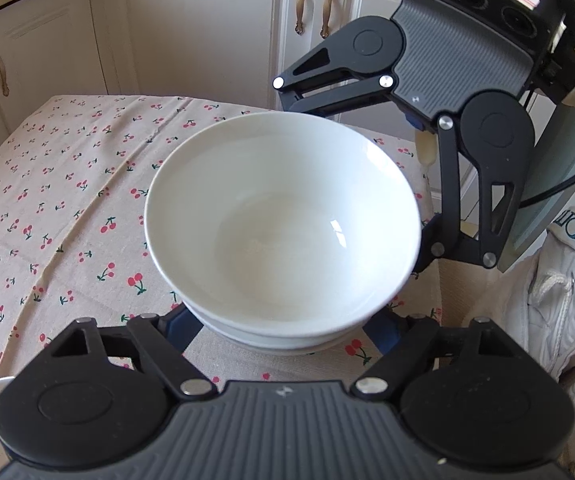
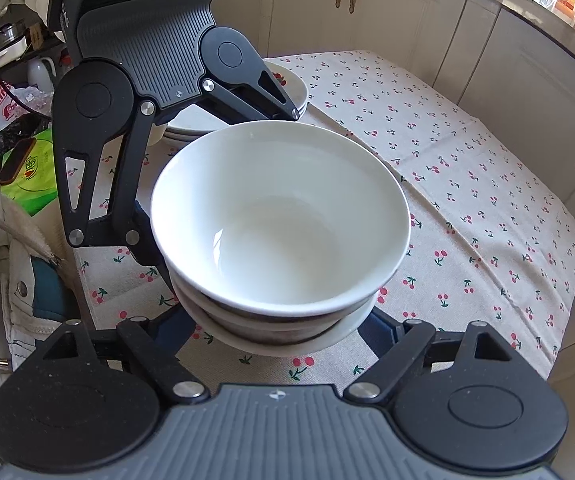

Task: Organize plates and bowls
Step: 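Settle the white bowl on the stack and open the left tool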

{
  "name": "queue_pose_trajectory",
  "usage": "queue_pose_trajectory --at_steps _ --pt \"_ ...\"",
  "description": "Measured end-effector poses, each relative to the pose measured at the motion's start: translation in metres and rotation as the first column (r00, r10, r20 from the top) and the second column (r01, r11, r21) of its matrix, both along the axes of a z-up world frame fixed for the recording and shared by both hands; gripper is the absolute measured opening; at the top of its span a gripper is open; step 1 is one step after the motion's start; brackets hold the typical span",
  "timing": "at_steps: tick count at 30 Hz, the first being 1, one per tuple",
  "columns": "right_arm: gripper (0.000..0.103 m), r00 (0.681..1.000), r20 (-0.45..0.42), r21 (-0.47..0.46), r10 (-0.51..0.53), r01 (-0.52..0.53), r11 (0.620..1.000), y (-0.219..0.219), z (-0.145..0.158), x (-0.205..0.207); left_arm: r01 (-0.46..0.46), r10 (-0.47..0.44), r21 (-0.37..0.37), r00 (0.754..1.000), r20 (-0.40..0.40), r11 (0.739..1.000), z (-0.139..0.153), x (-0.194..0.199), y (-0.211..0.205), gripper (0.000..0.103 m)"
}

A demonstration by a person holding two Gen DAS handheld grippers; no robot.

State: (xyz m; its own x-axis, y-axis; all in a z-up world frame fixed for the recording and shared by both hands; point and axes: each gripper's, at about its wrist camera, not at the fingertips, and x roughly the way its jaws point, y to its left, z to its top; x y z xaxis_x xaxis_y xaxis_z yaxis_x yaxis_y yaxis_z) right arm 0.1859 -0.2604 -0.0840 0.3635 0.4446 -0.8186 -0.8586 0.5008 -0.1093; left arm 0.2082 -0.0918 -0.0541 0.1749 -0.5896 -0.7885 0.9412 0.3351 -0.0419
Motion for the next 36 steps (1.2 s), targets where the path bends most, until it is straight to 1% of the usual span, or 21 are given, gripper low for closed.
queue_pose_trajectory --at_steps 6,11,15,19,23,28,36 --pt "0.090 0.999 0.032 -0.011 0.033 -0.033 0.999 0.013 0.015 -0.006 -0.041 0.041 -0.010 0.999 0.028 0.999 0.015 -0.008 0.017 0.084" --pt "0.090 0.993 0.074 -0.018 0.090 -0.089 0.996 0.037 0.032 -0.004 -0.099 0.100 -0.014 0.992 0.078 0.995 0.032 -0.014 0.043 0.084" --pt "0.090 0.982 0.115 -0.028 0.148 -0.146 0.989 0.064 0.044 0.001 -0.164 0.164 -0.012 0.980 0.117 0.986 0.044 -0.016 0.072 0.084" --pt "0.090 0.967 0.141 -0.040 0.214 -0.210 0.977 0.097 0.049 0.012 -0.233 0.232 -0.011 0.962 0.141 0.972 0.048 -0.016 0.102 0.084" --pt "0.090 0.953 0.138 -0.045 0.270 -0.266 0.963 0.126 0.047 0.024 -0.294 0.291 -0.002 0.946 0.143 0.956 0.046 -0.014 0.128 0.084" --pt "0.090 0.942 0.114 -0.049 0.315 -0.311 0.949 0.156 0.036 0.042 -0.349 0.344 0.016 0.930 0.130 0.937 0.036 -0.008 0.152 0.084" --pt "0.090 0.945 0.065 -0.038 0.322 -0.320 0.947 0.176 0.020 0.065 -0.369 0.363 0.041 0.926 0.104 0.929 0.026 0.005 0.168 0.084"
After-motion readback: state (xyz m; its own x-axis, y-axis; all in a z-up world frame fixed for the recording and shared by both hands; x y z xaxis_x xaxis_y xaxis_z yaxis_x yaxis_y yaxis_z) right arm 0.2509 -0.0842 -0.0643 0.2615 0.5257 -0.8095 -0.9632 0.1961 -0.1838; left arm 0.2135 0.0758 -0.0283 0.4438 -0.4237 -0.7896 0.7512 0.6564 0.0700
